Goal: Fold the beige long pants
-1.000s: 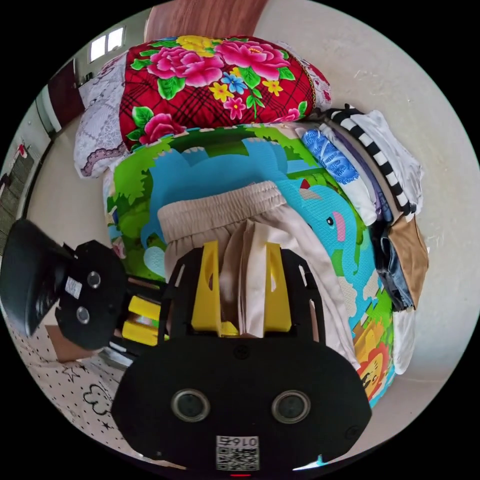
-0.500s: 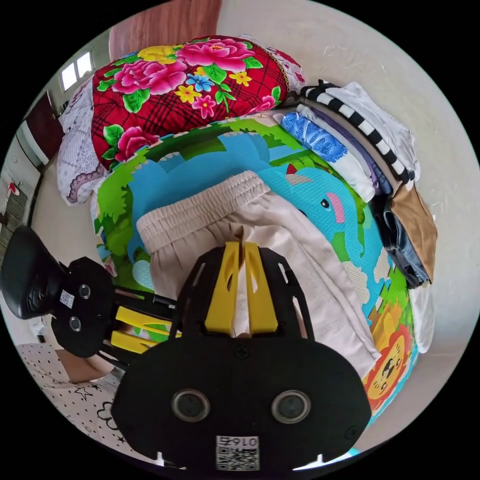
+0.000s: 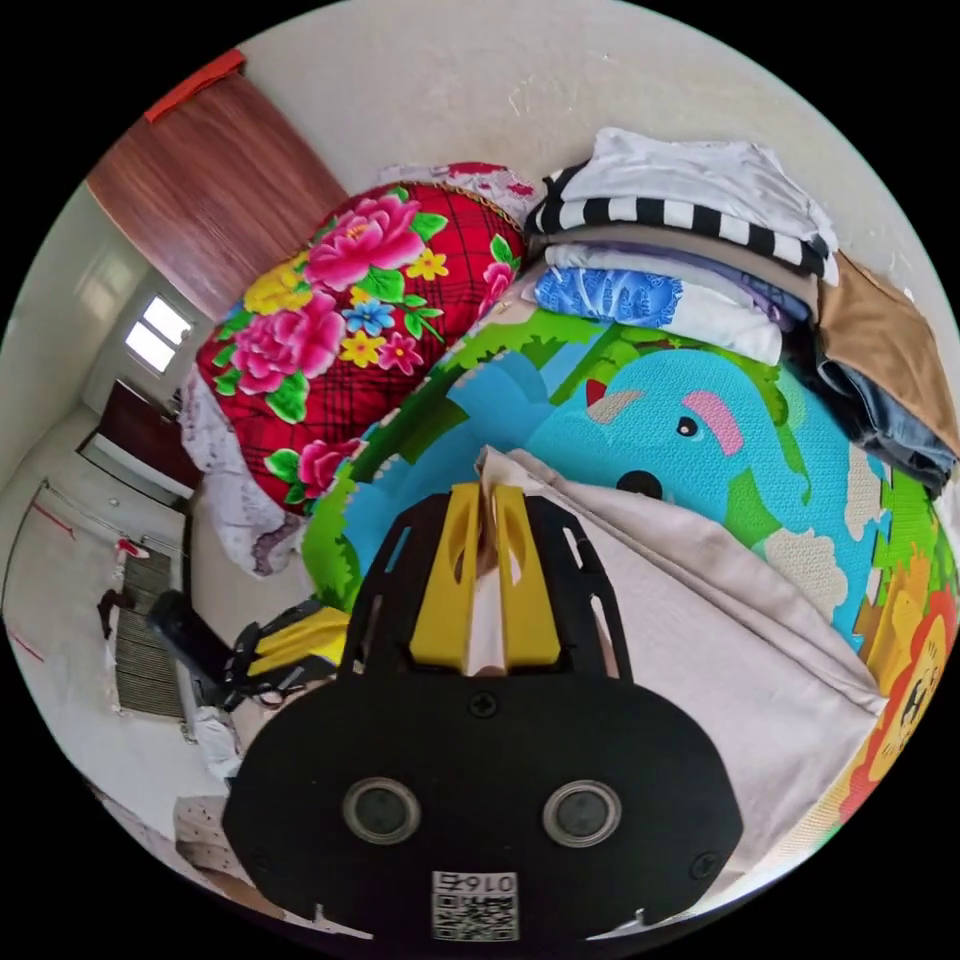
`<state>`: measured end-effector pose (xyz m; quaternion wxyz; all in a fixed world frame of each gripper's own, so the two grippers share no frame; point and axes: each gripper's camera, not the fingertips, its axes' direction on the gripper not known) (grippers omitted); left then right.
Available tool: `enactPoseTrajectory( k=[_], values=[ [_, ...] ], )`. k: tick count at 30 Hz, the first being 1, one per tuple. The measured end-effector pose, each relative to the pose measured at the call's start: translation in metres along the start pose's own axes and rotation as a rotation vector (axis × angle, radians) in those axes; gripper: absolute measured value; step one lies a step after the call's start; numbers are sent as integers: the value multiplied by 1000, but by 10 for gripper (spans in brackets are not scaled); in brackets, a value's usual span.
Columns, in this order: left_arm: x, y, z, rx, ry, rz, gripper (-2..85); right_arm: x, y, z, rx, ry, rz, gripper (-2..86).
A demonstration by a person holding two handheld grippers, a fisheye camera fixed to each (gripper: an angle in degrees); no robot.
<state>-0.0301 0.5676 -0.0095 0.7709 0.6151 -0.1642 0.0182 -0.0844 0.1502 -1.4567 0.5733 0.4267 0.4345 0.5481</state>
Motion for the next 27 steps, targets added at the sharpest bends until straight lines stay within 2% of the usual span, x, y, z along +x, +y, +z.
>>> enactPoseTrajectory(
  k=[3,5,8,11,15,20,22,23,25,27],
  values=[
    [-30,6,-14,3,-110,-145,-9,-10,-1,45,-105,88,-21,74],
    [-35,8,-22,33,-141,-158,-8,-15,7,57,-138,61,-53,87],
    [-37,9,-21,21,-189,-128,1,-24,30,39,-24,61,-108,95],
    [-32,6,0,-65,-162,-78,24,-35,67,10,69,128,-216,59],
    [-2,4,39,-146,-95,65,24,-52,136,14,-50,263,-380,7],
    [22,11,79,-223,-252,128,-1,-78,208,77,-194,430,-451,-2],
    [17,17,95,-300,-335,105,-7,-94,237,74,-138,480,-504,-2],
    [16,18,97,-313,-346,97,-8,-99,255,60,-107,429,-505,-2],
    [13,22,98,-310,-340,74,-9,-96,285,25,-15,346,-449,0],
    [12,26,96,-285,-339,60,-9,-74,337,-29,148,364,-330,7]
  ],
)
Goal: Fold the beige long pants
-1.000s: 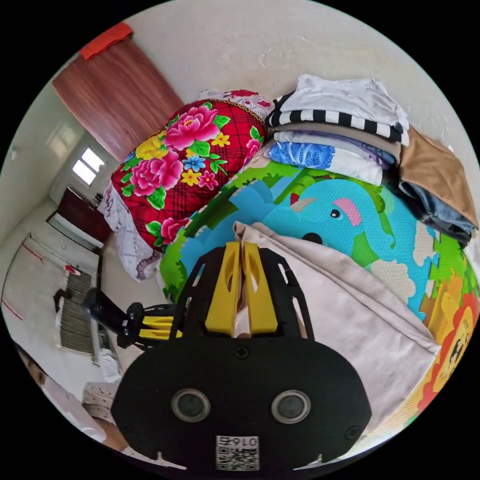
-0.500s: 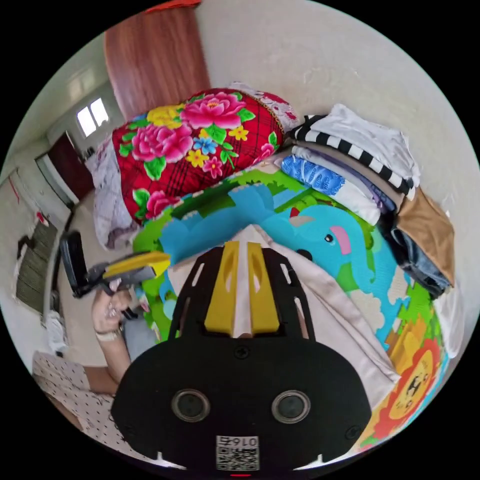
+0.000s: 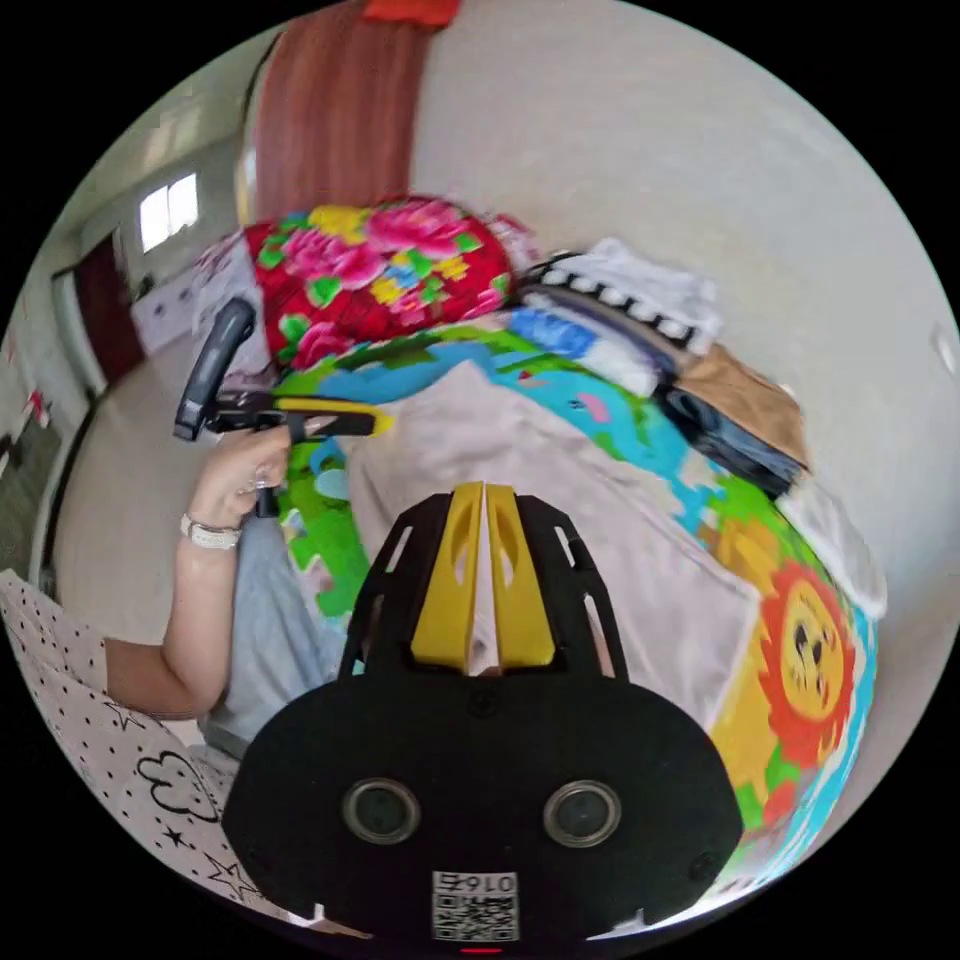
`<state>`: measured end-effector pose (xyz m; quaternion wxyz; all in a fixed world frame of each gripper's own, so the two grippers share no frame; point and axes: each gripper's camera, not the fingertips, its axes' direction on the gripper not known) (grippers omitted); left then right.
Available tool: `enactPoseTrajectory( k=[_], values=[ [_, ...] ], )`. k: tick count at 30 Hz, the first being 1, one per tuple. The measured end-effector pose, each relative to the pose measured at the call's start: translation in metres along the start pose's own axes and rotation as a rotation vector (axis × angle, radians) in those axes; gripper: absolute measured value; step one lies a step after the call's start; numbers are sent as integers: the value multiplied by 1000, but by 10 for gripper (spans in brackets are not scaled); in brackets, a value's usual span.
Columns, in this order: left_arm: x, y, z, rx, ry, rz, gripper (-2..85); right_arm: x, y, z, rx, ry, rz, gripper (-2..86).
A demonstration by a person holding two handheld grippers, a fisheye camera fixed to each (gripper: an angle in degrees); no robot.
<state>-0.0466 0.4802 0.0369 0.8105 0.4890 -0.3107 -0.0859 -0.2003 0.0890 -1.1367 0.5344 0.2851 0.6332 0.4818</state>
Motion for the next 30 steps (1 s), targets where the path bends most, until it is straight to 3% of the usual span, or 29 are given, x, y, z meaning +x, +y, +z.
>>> enactPoseTrajectory(
  k=[6,15,20,25,27,30],
  values=[
    [36,14,-3,116,105,153,-10,53,178,-93,172,288,328,68],
    [111,27,55,29,314,237,-10,-39,303,-83,71,462,292,111],
    [151,43,83,-59,247,321,-10,-74,326,-67,109,547,318,111],
    [183,62,115,-148,22,382,-10,-89,343,-46,63,736,327,114],
    [185,67,119,-148,27,375,-10,-90,358,-46,57,824,363,119],
    [183,72,126,-160,77,337,-10,-79,387,-46,-5,783,388,138]
  ],
)
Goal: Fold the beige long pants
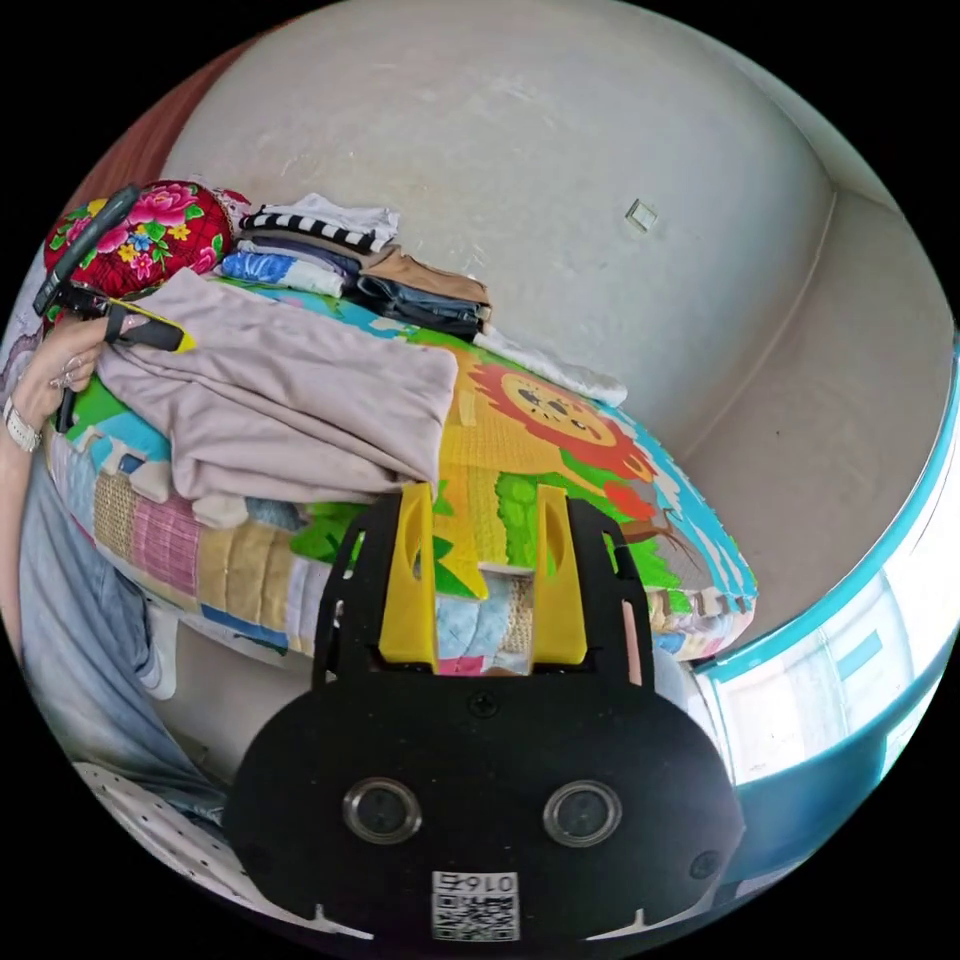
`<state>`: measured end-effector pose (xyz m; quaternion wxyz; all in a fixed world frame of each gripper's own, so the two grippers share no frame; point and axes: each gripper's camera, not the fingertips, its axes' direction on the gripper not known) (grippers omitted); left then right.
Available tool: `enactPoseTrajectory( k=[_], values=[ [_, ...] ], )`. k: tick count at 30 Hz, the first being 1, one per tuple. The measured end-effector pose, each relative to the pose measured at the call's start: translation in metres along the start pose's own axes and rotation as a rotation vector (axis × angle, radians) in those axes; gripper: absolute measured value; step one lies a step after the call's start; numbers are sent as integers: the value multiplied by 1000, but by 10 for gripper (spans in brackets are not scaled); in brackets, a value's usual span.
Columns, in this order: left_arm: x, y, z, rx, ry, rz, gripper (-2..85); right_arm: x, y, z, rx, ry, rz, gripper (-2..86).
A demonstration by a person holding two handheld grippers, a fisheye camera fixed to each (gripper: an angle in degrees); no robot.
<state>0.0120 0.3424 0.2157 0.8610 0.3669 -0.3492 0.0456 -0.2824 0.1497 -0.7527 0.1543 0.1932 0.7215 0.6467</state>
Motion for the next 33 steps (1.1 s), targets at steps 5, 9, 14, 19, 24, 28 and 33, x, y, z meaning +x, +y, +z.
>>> enactPoseTrajectory(
  k=[5,9,14,19,24,28,33],
  values=[
    [-8,11,11,6,130,-70,-10,39,34,15,-36,-195,111,149],
    [-7,22,15,37,249,-91,-10,54,51,15,13,-318,125,78],
    [21,31,22,44,283,-21,-10,56,61,18,89,-408,90,66],
    [58,41,35,8,179,44,-9,33,66,45,44,-341,-7,55],
    [114,54,31,33,46,217,-5,29,80,65,49,-287,-60,9],
    [198,73,20,113,-224,325,8,37,91,76,78,-307,-57,2],
    [306,104,19,203,-71,524,-3,52,102,97,111,-369,10,-1]
  ],
)
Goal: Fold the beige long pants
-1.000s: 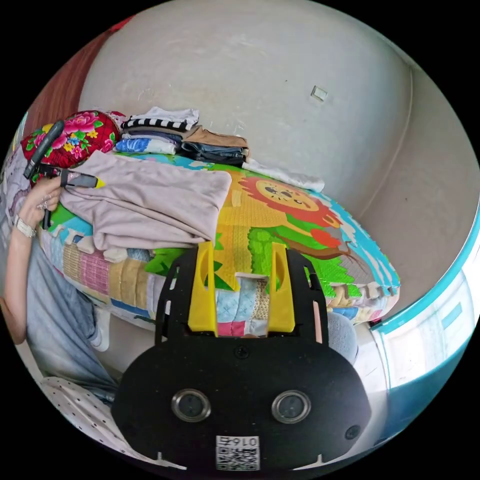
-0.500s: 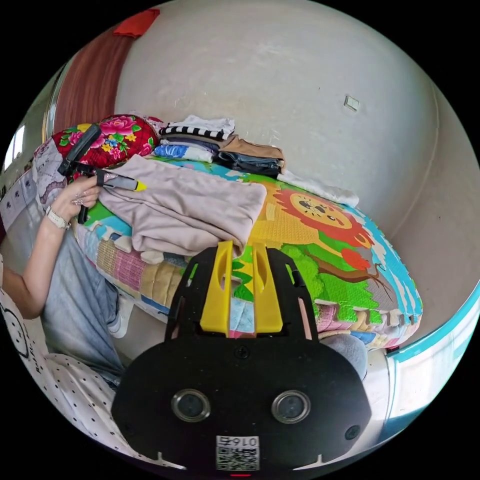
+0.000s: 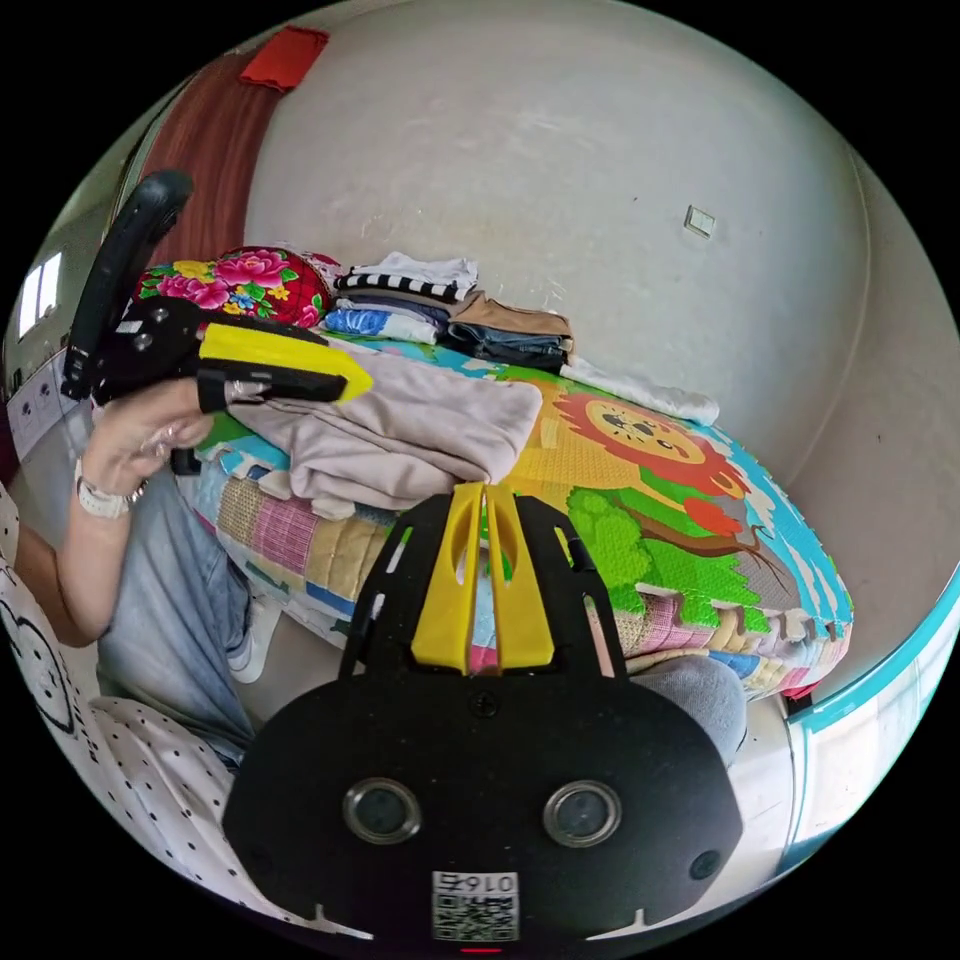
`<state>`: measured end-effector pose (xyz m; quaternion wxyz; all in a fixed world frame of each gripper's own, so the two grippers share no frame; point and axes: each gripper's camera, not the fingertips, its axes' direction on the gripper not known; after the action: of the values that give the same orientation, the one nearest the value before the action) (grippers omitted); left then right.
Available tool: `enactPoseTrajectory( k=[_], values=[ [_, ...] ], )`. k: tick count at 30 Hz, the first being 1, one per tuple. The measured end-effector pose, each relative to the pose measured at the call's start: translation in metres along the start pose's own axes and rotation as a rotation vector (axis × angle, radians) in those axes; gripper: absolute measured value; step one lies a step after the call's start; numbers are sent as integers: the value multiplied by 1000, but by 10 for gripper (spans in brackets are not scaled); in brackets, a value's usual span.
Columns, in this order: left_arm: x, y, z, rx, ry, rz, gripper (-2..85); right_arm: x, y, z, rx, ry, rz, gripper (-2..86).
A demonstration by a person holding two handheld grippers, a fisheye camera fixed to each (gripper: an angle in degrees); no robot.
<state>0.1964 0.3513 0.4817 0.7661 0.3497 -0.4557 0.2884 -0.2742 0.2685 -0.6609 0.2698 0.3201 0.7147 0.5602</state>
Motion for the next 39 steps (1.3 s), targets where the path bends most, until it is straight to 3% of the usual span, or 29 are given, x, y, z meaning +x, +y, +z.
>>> enactPoseTrajectory(
  k=[8,17,24,28,33,39],
  values=[
    [40,8,28,45,367,-229,32,52,19,19,86,-119,-29,2],
    [71,1,64,-26,204,-364,61,184,-66,81,84,-88,-15,68],
    [75,12,66,14,119,-439,-1,277,-146,240,-228,-495,234,60],
    [78,18,66,20,129,-433,-7,293,-152,325,-461,-592,314,84],
    [81,23,63,21,126,-418,-8,328,-153,390,-476,-670,532,39],
    [80,31,62,52,136,-387,-9,336,-157,411,-484,-683,530,12]
  ],
)
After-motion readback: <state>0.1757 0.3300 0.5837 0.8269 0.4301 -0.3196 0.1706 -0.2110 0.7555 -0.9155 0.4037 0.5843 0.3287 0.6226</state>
